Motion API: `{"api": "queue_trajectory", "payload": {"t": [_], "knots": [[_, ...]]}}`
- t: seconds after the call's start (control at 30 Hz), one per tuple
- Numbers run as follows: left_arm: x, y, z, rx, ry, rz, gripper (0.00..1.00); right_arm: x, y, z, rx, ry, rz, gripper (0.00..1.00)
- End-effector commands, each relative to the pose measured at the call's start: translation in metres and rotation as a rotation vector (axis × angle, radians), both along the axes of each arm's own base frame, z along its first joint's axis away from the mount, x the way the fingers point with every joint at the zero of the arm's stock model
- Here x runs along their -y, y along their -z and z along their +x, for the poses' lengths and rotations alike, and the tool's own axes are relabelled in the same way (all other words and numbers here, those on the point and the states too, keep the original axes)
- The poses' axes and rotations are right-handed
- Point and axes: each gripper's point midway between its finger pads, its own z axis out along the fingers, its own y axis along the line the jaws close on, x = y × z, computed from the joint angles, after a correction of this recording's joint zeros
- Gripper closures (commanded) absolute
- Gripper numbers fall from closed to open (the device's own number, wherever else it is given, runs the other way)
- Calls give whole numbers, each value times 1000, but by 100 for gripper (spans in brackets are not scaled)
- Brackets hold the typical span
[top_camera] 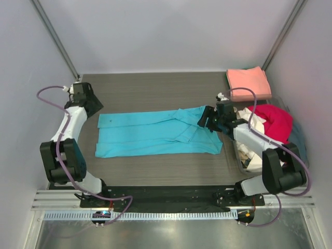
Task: Fold and stack the t-shirts
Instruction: Fold the tshirt
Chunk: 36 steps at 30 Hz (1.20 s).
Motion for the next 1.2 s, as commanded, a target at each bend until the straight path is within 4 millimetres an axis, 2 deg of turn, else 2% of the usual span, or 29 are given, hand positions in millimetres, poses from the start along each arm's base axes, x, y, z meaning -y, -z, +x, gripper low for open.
{"api": "queue_trajectory", "payload": {"t": [0.0,0.07,0.1,0.13,0.17,0.2,0.23,0.3,0.33,0.43,0.47,0.6,0.63,0.67,0.7,0.77,0.8,0.83,0.87,0.9,0.93,0.97,1.0,1.03,1.07,1.13,1.17], "knots": [[33,9,27,-9,100,-5,34,-20,-22,45,65,-32,36,31],[43,20,31,-28,118,-48,35,-24,-16,57,42,-30,31,31],[46,31,34,-51,112,-69,35,-24,-20,64,30,-20,25,32],[48,35,35,-64,112,-82,37,-23,-5,66,-19,-6,8,32],[54,35,41,-62,132,-102,38,-21,-7,71,-30,28,5,32],[59,42,43,-77,150,-121,38,-18,2,66,-71,49,-4,33],[64,58,42,-128,165,-137,39,-17,10,62,-101,68,-13,34],[76,65,46,-164,193,-147,40,-8,25,52,-154,141,-41,34],[79,79,40,-223,191,-154,41,-7,30,48,-169,152,-46,34],[81,88,32,-269,167,-155,42,-14,44,32,-224,163,-36,34],[95,91,29,-282,195,-154,42,-20,50,27,-243,152,-43,34],[102,108,4,-343,164,-195,42,-27,70,30,-304,141,-53,34],[104,112,-3,-358,158,-208,43,-28,72,34,-310,136,-57,34],[107,120,-16,-387,151,-225,43,-33,64,47,-291,128,-48,34],[109,124,-22,-396,142,-239,43,-34,77,49,-323,127,-65,34],[115,133,-37,-423,145,-261,43,-38,80,61,-325,117,-71,34],[116,132,-40,-422,147,-268,43,-44,72,78,-306,113,-66,34],[121,134,-47,-433,156,-285,43,-45,89,81,-340,104,-86,34],[121,133,-49,-434,153,-287,43,-53,76,105,-299,101,-72,33],[129,127,-51,-422,162,-323,43,-59,78,107,-328,77,-58,34],[132,127,-54,-420,166,-341,43,-61,99,110,-367,71,-71,34],[140,128,-63,-432,183,-372,43,-71,86,131,-328,59,-48,34],[143,128,-67,-432,188,-388,43,-74,91,135,-344,56,-51,34],[149,123,-69,-409,199,-406,43,-76,109,138,-377,52,-57,34],[158,128,-84,-436,213,-438,43,-86,101,156,-344,40,-30,34],[170,124,-93,-411,233,-462,43,-94,105,168,-348,26,-10,34],[180,131,-110,-444,253,-474,43,-105,110,181,-341,6,23,34]]}}
